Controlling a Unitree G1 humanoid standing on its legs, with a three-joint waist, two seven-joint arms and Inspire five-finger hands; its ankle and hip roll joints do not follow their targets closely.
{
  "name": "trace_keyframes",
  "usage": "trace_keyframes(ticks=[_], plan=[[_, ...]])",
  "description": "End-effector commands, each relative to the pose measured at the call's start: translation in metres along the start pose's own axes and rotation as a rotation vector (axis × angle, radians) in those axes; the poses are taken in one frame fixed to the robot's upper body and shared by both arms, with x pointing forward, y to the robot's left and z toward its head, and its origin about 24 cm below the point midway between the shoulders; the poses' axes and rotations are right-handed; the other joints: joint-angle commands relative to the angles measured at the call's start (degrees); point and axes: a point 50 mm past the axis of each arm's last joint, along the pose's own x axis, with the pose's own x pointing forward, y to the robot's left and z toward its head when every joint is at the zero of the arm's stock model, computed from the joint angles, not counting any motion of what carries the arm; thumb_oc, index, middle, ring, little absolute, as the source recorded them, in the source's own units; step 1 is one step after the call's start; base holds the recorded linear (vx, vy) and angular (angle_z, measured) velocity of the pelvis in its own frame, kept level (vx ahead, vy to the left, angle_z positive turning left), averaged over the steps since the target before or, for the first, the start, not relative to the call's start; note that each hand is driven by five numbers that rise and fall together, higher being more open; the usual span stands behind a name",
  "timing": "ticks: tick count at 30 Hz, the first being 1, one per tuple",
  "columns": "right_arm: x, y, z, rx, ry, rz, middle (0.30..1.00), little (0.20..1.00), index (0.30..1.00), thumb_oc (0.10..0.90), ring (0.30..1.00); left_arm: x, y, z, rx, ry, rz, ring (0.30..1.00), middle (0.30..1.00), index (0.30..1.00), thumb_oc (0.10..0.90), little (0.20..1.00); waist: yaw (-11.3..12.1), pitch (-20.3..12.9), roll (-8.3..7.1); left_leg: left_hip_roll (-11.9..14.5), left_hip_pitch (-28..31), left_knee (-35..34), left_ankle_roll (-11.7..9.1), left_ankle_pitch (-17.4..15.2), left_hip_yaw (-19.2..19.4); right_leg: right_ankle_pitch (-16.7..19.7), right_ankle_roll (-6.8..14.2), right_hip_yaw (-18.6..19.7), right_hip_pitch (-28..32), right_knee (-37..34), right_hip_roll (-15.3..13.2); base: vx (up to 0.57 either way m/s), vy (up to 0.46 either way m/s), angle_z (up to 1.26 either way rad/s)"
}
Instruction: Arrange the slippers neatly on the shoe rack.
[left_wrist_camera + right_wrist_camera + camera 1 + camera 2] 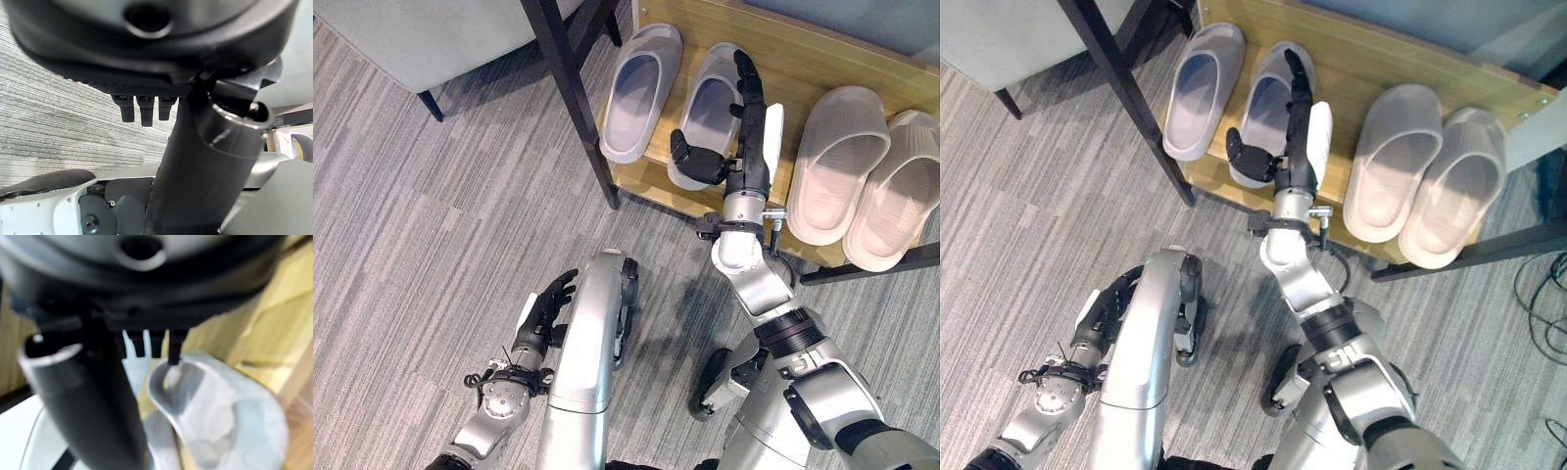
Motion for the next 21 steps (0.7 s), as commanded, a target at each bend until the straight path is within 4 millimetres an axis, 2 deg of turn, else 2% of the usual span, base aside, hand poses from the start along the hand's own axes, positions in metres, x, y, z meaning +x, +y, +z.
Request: trace_keyframes(ticks=[1,5,12,21], plan=[[0.014,-0.013,0.079,0.151,-0.358,-0.055,0.9,0.9,0.9,0.8,0.9,0.042,-0.044,0.054,-0.13,-0.198,-0.006,0.9,0.9,0.9,0.8,0.9,-3.4,-2.1,-2.5,1.4,-1.0,3.0,-7.6,-6.9,-5.0,9.7,-1.3,4.8,-4.1,2.8,-0.1,0.0,0.0,0.0],[0.009,-0.014,0.088,0.189,-0.403,-0.041,0.9,0.9,0.9,0.8,0.9,0.041,-0.045,0.052,-0.129,-0.193,-0.015,0.9,0.9,0.9,0.8,0.9,-3.5,-2.1,-2.52,1.3,-1.0,3.2,-7.5,-6.9,-5.0,9.6,-1.4,4.7,-4.1,3.0,0.0,0.0,0.0,0.0],[0.006,-0.013,0.091,0.214,-0.417,-0.011,0.9,0.9,0.9,0.8,0.9,0.04,-0.044,0.051,-0.131,-0.191,-0.015,0.9,0.9,0.9,0.8,0.9,-3.6,-2.1,-2.5,1.4,-1.0,3.2,-7.5,-6.9,-5.0,9.3,-1.6,4.9,-4.1,3.1,-0.2,0.0,0.0,0.0],[0.01,-0.029,0.093,0.161,-0.455,-0.123,0.9,0.9,0.9,0.8,0.9,0.038,-0.043,0.049,-0.131,-0.189,-0.01,0.9,0.9,0.9,0.8,0.9,-3.8,-2.1,-2.45,1.4,-1.0,3.4,-7.4,-6.9,-4.9,8.8,-1.6,5.1,-4.1,3.4,-0.2,0.0,0.0,0.0]])
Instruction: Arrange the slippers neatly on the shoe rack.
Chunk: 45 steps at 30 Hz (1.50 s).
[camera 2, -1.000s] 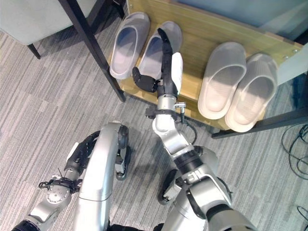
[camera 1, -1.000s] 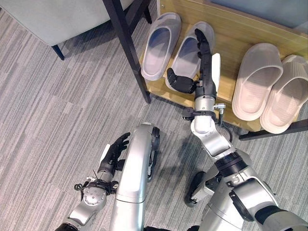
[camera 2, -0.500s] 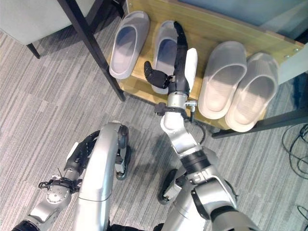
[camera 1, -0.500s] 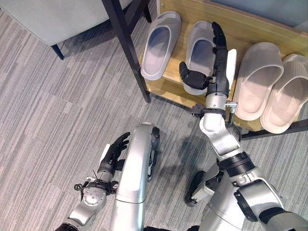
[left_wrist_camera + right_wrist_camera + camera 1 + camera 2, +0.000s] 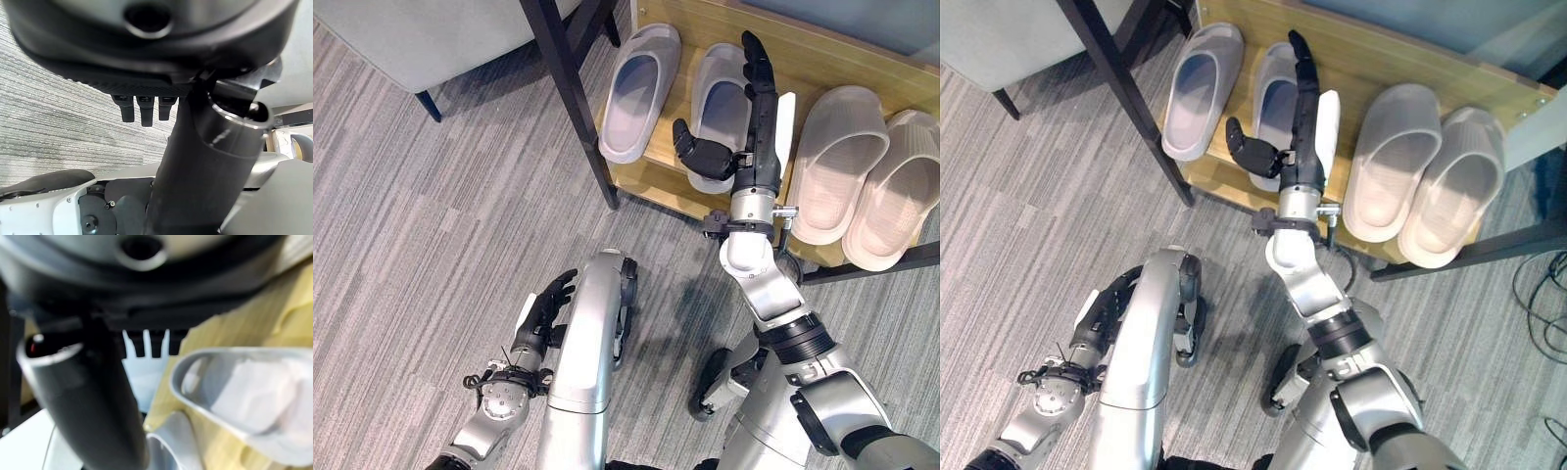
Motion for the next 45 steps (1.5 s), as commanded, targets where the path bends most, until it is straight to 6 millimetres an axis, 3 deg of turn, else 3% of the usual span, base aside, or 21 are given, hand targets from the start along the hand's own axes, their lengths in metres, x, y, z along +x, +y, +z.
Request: trace_keyframes(ticks=[1,11,21,28,38,45], plan=[[0.02,-0.022,0.076,0.088,-0.393,-0.133,0.9,0.9,0.9,0.8,0.9,0.038,-0.044,0.049,-0.13,-0.188,-0.013,0.9,0.9,0.9,0.8,0.9,-3.6,-2.2,-2.24,1.4,-0.9,3.0,-7.5,-6.8,-4.9,8.8,-1.6,5.0,-4.2,3.2,-0.2,0.0,0.0,0.0],[0.034,-0.043,0.051,-0.007,-0.295,-0.257,0.9,0.9,0.9,0.8,0.9,0.037,-0.044,0.049,-0.139,-0.189,-0.019,0.9,0.9,0.9,0.8,0.9,-3.8,-2.2,-2.27,1.4,-0.9,3.3,-7.5,-7.1,-5.0,8.7,-1.4,5.4,-4.2,3.4,-0.2,0.0,0.0,0.0],[0.039,-0.044,0.021,0.01,-0.135,-0.246,0.9,0.9,0.9,0.8,0.9,0.038,-0.043,0.047,-0.141,-0.176,-0.015,0.9,0.9,0.9,0.8,0.9,-3.8,-2.2,-2.33,1.4,-0.9,2.9,-7.7,-7.1,-4.7,8.4,-1.6,5.7,-4.2,3.8,-0.3,0.0,0.0,0.0],[0.032,-0.027,0.012,0.104,-0.059,-0.181,0.9,0.9,0.9,0.8,0.9,0.038,-0.042,0.047,-0.143,-0.174,-0.012,0.9,0.9,0.9,0.8,0.9,-3.9,-2.2,-2.05,1.5,-0.9,2.8,-7.8,-7.1,-4.4,8.3,-1.6,5.8,-4.2,3.8,-0.4,0.0,0.0,0.0],[0.026,0.014,0.029,0.232,-0.05,-0.074,0.9,0.9,0.9,0.8,0.9,0.039,-0.047,0.05,-0.146,-0.178,-0.027,0.9,0.9,0.9,0.8,0.9,-3.2,-2.2,-1.25,1.4,-0.9,2.9,-7.7,-7.1,-4.4,8.3,-1.7,5.5,-4.2,3.6,-0.6,0.0,0.0,0.0],[0.027,0.03,0.04,0.246,-0.064,-0.017,0.9,0.9,0.9,0.8,0.9,0.039,-0.051,0.051,-0.152,-0.185,-0.046,0.9,0.9,0.9,0.8,0.9,-2.7,-2.2,-1.15,1.2,-0.9,2.7,-7.5,-7.1,-4.1,8.4,-1.6,5.9,-4.2,3.4,-0.6,0.0,0.0,0.0]])
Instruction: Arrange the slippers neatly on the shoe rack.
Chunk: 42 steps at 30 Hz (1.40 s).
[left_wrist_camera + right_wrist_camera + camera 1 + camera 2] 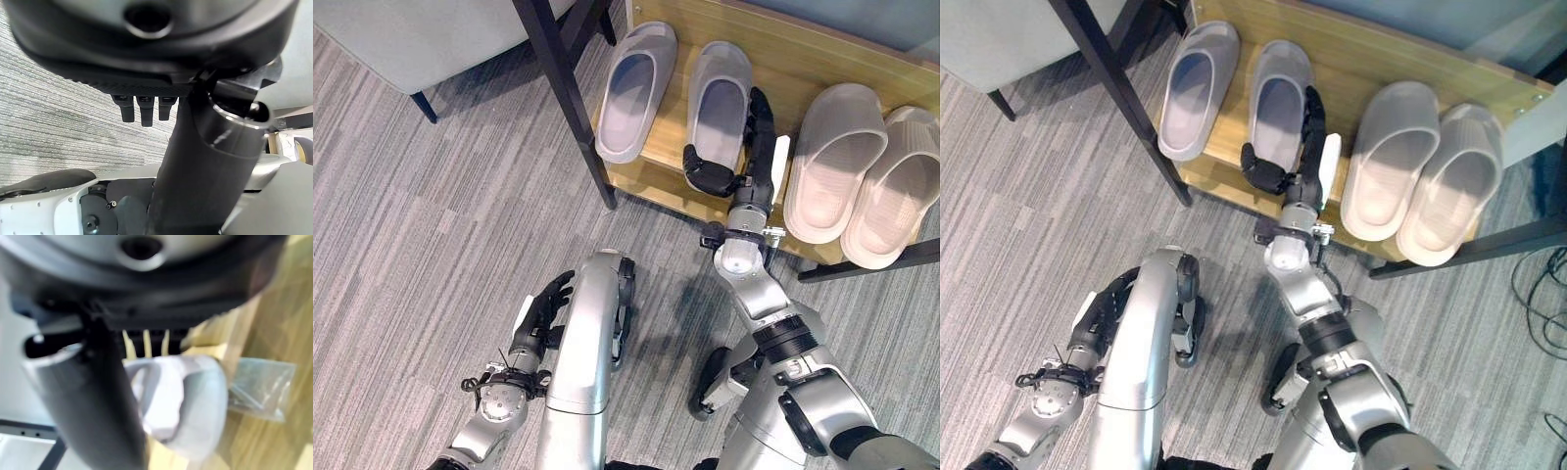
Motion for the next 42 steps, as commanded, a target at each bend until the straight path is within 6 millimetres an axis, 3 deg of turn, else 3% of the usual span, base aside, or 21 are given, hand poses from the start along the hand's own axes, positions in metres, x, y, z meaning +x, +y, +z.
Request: trace_keyframes(ticks=[1,19,36,42], plan=[[0.017,0.03,0.082,0.156,-0.298,0.083,0.9,0.9,0.9,0.8,0.9,0.04,-0.056,0.053,-0.135,-0.194,-0.064,0.9,0.9,0.9,0.8,0.9,-2.2,-2.1,-1.34,0.9,-0.7,2.3,-7.6,-6.7,-4.1,8.5,-1.7,5.8,-3.9,3.3,-0.8,0.0,0.0,0.0],[0.017,0.055,0.107,0.14,-0.363,0.159,0.9,0.9,0.9,0.8,0.9,0.041,-0.07,0.054,-0.145,-0.193,-0.118,0.9,0.9,0.9,0.8,0.9,-0.6,-2.1,-0.74,0.7,-0.7,2.3,-7.6,-6.5,-4.2,9.2,-1.6,6.5,-3.9,3.1,-0.6,0.0,0.0,0.0],[0.01,0.04,0.1,0.182,-0.361,0.048,0.9,0.9,0.9,0.8,0.9,0.042,-0.074,0.056,-0.152,-0.203,-0.106,0.9,0.9,0.9,0.8,0.9,-1.7,-2.1,-0.87,1.1,-0.7,2.7,-7.6,-6.3,-3.7,9.1,-1.6,6.6,-3.9,3.4,-0.4,0.0,0.0,0.0],[0.0,0.047,0.098,0.229,-0.339,0.075,0.9,0.9,0.9,0.8,0.9,0.041,-0.075,0.057,-0.154,-0.206,-0.103,0.9,0.9,0.9,0.8,0.9,-1.9,-2.1,-0.67,1.1,-0.7,2.8,-7.5,-6.3,-3.9,9.0,-1.7,6.5,-3.9,3.4,-0.4,0.0,0.0,0.0]])
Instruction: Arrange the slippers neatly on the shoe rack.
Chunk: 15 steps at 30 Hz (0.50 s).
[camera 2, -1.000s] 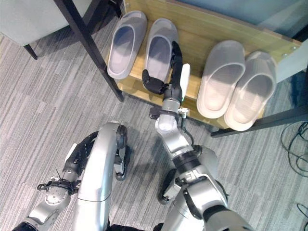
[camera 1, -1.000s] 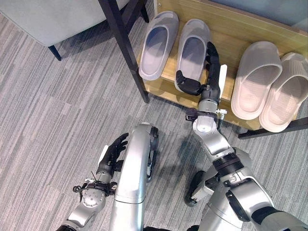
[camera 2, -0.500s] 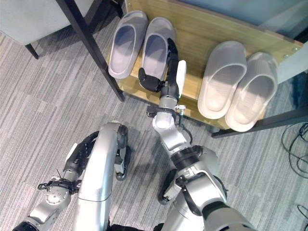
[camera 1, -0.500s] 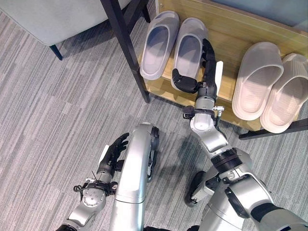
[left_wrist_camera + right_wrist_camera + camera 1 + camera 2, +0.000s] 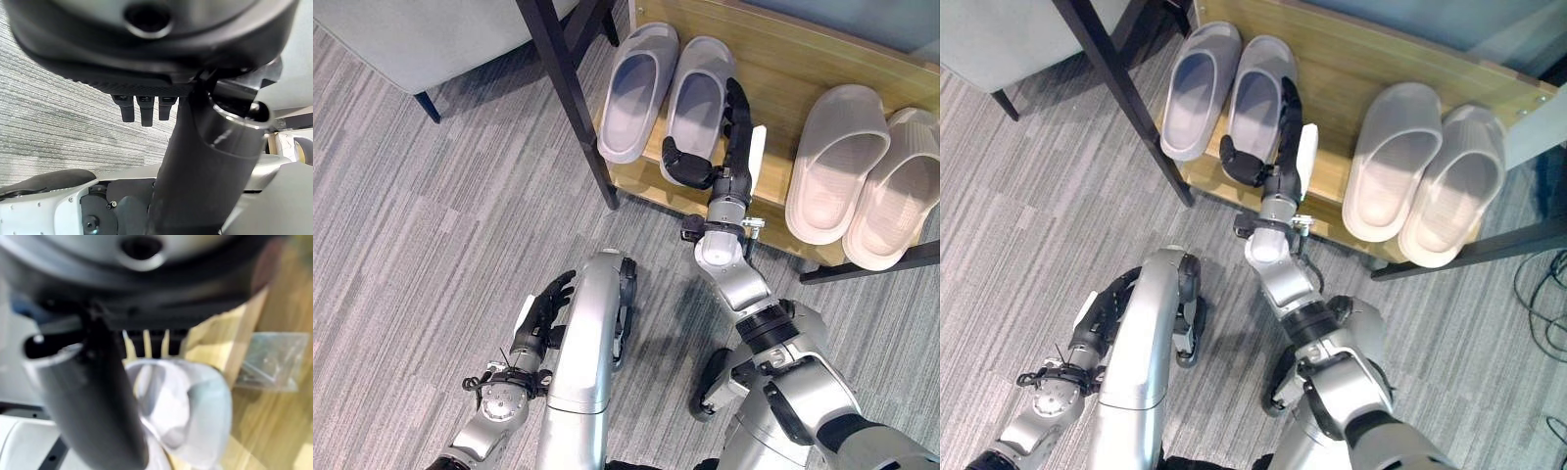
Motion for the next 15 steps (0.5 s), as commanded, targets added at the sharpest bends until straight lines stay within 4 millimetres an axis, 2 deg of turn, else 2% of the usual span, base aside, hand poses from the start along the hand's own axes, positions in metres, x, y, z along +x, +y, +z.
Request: trace_keyframes(ticks=[1,3,8,15], plan=[[-0.001,0.025,0.086,0.192,-0.34,0.068,0.9,0.9,0.9,0.8,0.9,0.042,-0.072,0.058,-0.152,-0.211,-0.091,0.9,0.9,0.9,0.8,0.9,-2.2,-2.1,-0.68,1.1,-0.8,2.8,-7.5,-6.2,-4.0,9.0,-1.7,6.2,-3.9,3.1,-0.3,0.0,0.0,0.0],[-0.006,0.033,0.088,0.208,-0.336,0.101,0.9,0.9,0.9,0.8,0.9,0.042,-0.073,0.058,-0.15,-0.211,-0.092,0.9,0.9,0.9,0.8,0.9,-2.1,-2.1,-0.29,1.0,-0.8,2.9,-7.4,-6.1,-4.0,9.0,-1.6,6.0,-3.9,3.0,-0.3,0.0,0.0,0.0],[-0.008,0.036,0.089,0.2,-0.337,0.108,0.9,0.9,0.9,0.8,0.9,0.042,-0.075,0.059,-0.161,-0.211,-0.09,0.9,0.9,0.9,0.8,0.9,-1.9,-2.1,0.08,0.9,-0.8,2.7,-7.3,-6.0,-4.0,9.0,-1.5,6.1,-3.9,2.8,-0.3,0.0,0.007,0.0],[-0.002,0.02,0.087,0.111,-0.381,0.019,0.9,0.9,0.9,0.8,0.9,0.04,-0.076,0.058,-0.166,-0.212,-0.093,0.9,0.9,0.9,0.8,0.9,-2.1,-2.1,-0.23,1.1,-0.8,2.6,-7.1,-5.8,-3.8,9.3,-1.4,6.3,-3.9,2.6,-0.3,0.0,0.0,0.0]])
